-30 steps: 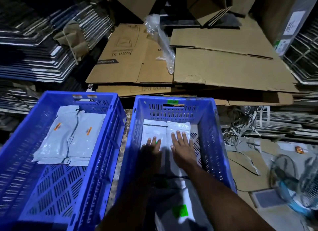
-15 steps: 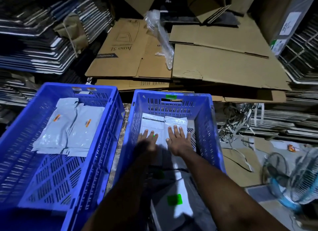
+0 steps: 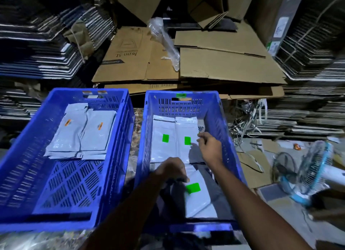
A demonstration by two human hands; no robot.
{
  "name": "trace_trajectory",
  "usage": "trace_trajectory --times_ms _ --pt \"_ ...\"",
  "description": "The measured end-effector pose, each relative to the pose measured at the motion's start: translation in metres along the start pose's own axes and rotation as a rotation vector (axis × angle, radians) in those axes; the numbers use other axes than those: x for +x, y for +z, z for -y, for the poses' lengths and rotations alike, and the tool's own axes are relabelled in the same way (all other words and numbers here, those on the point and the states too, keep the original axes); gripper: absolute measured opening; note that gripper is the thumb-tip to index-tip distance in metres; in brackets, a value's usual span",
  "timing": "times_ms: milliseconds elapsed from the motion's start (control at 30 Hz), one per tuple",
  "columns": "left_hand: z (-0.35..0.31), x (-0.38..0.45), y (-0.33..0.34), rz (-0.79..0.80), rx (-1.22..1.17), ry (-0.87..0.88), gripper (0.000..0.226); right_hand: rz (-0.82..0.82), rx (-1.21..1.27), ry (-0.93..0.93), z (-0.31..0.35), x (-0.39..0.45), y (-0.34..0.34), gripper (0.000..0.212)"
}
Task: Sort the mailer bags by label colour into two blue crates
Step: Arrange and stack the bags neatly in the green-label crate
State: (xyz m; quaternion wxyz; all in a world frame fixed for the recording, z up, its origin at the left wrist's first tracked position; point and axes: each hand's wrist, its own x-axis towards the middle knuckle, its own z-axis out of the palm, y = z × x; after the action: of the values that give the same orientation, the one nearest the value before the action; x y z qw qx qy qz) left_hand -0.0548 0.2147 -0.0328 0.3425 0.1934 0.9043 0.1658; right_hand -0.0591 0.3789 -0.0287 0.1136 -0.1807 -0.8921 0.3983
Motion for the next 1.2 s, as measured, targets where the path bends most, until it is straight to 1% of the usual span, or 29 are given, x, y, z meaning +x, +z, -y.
trace_trajectory --times_ms 67,133,167,233,267,300,367,433,500,533,600,633,667,733,800,867,933,967,1033,1067,1133,1167,1200 --pt "-0.004 -0.006 0.003 0.079 -0.074 -0.055 0.034 -0.049 0.051 -0.004 0.0 -0.012 -0.009 0.02" --pt "-0.008 -0.01 0.011 0.129 -0.08 -0.067 0.027 -0.111 0.071 -0.011 0.006 -0.022 -0.018 0.02" --pt "-0.009 -0.012 0.014 0.12 -0.09 -0.029 0.024 -0.139 0.078 -0.01 0.009 -0.027 -0.023 0.02" --pt "-0.008 -0.015 0.013 0.089 -0.121 0.081 0.03 -0.196 0.109 -0.019 0.016 -0.037 -0.032 0.021" --pt "-0.006 -0.017 0.01 0.07 -0.163 0.133 0.026 -0.226 0.118 -0.033 0.019 -0.042 -0.036 0.021" --pt "-0.004 -0.018 0.006 0.027 -0.261 0.148 0.021 -0.259 0.11 -0.049 0.021 -0.046 -0.04 0.021" --pt "-0.002 -0.019 -0.003 -0.098 -0.549 0.107 0.018 -0.312 0.09 -0.089 0.023 -0.053 -0.046 0.023" --pt "-0.002 -0.017 -0.013 -0.245 -0.791 0.045 0.016 -0.333 0.039 -0.11 0.022 -0.056 -0.048 0.035" --pt "-0.003 -0.013 -0.023 -0.343 -1.035 0.017 0.013 -0.26 0.005 -0.106 0.022 -0.055 -0.045 0.048" --pt "-0.003 -0.01 -0.027 -0.379 -1.125 0.012 0.012 -0.174 0.045 -0.091 0.022 -0.053 -0.043 0.053" --pt "-0.004 -0.007 -0.034 -0.435 -1.207 0.009 0.015 0.046 0.208 -0.072 0.023 -0.048 -0.035 0.066" --pt "-0.005 -0.006 -0.037 -0.47 -1.23 0.006 0.016 0.133 0.273 -0.094 0.022 -0.044 -0.031 0.071" --pt "-0.006 -0.004 -0.038 -0.503 -1.256 0.009 0.016 0.187 0.299 -0.127 0.02 -0.04 -0.027 0.075" --pt "-0.01 -0.003 -0.04 -0.535 -1.32 -0.013 0.018 0.221 0.297 -0.171 0.015 -0.031 -0.021 0.075" --pt "-0.01 0.002 -0.037 -0.535 -1.29 -0.087 0.022 0.203 0.261 -0.188 0.009 -0.02 -0.017 0.065" --pt "-0.008 0.008 -0.033 -0.572 -1.199 -0.213 0.026 0.197 0.194 -0.184 0.002 -0.006 -0.012 0.054" --pt "-0.001 0.013 -0.031 -0.618 -1.059 -0.325 0.033 0.236 0.142 -0.14 -0.001 0.011 -0.002 0.051" --pt "0.002 0.012 -0.032 -0.626 -0.944 -0.356 0.035 0.262 0.117 -0.125 0.0 0.018 0.004 0.052" --pt "0.011 0.005 -0.03 -0.638 -0.654 -0.358 0.038 0.331 0.088 -0.119 0.01 0.031 0.019 0.053" --pt "0.013 -0.001 -0.032 -0.646 -0.524 -0.325 0.039 0.362 0.097 -0.116 0.016 0.036 0.028 0.053" --pt "0.021 -0.005 -0.035 -0.633 -0.351 -0.236 0.041 0.424 0.117 -0.087 0.025 0.046 0.049 0.054" --pt "0.027 -0.002 -0.037 -0.618 -0.321 -0.201 0.038 0.467 0.095 -0.083 0.027 0.05 0.06 0.055" --pt "0.036 0.005 -0.038 -0.591 -0.216 -0.157 0.033 0.504 0.018 -0.105 0.027 0.054 0.07 0.055"
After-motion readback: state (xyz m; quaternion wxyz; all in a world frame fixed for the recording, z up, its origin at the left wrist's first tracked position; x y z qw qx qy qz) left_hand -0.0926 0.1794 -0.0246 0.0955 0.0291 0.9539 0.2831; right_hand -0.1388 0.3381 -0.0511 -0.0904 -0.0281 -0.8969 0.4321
